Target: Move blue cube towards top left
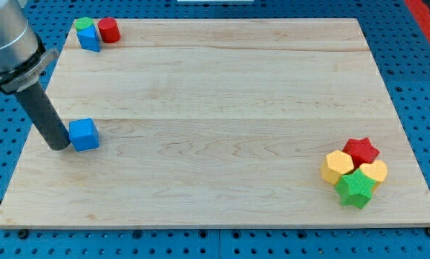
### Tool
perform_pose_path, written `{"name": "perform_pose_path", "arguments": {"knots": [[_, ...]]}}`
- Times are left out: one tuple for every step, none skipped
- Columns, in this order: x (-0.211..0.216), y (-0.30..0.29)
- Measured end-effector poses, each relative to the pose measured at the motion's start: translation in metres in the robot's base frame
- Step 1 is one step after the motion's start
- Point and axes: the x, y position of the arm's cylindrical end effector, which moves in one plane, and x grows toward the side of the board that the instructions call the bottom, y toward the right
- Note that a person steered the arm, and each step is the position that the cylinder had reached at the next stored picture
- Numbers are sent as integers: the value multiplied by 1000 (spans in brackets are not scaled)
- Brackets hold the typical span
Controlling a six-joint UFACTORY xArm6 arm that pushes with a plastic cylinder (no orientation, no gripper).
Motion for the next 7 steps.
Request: {"name": "perform_pose_path", "arguments": {"knots": [[12,14],[10,37],[-7,51],[-23,62],[-42,66],[-62,67],[-83,67]]}}
